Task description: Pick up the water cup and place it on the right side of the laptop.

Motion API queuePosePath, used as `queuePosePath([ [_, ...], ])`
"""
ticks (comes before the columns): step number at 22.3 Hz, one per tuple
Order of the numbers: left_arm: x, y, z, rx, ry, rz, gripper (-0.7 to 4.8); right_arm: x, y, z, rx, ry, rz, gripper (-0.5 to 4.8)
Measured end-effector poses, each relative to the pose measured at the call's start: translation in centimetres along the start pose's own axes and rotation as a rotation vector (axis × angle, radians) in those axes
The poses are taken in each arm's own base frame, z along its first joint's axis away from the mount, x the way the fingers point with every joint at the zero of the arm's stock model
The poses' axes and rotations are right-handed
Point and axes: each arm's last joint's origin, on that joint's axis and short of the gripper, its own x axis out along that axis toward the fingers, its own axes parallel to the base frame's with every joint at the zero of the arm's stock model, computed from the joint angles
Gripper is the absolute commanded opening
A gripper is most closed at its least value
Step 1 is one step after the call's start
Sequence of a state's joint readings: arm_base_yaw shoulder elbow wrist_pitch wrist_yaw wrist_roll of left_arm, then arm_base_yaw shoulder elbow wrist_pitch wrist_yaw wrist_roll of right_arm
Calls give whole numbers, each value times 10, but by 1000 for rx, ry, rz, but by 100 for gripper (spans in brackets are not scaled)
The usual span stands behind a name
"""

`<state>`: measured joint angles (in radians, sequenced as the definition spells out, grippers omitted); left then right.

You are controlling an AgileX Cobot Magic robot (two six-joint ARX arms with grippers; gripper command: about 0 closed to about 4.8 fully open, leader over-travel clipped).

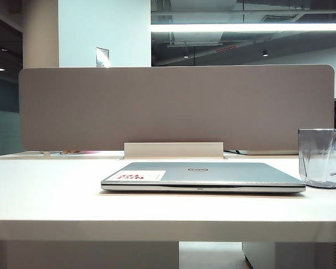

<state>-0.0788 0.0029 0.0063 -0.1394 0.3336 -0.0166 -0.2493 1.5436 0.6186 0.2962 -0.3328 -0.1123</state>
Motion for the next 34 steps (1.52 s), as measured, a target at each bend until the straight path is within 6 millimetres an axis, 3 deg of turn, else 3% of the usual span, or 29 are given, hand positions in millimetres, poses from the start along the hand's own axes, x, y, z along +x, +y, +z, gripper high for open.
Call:
queuePosePath([
  [17,0,0,0,0,1,0,-4,-1,-1,15,-49,-153,-13,-8],
  [27,0,0,0,0,1,0,-4,3,-3,10,-29,-124,-33,-9],
  [34,0,0,0,0,0,0,-4,-32,7,29,-38,-156,-45,-9],
])
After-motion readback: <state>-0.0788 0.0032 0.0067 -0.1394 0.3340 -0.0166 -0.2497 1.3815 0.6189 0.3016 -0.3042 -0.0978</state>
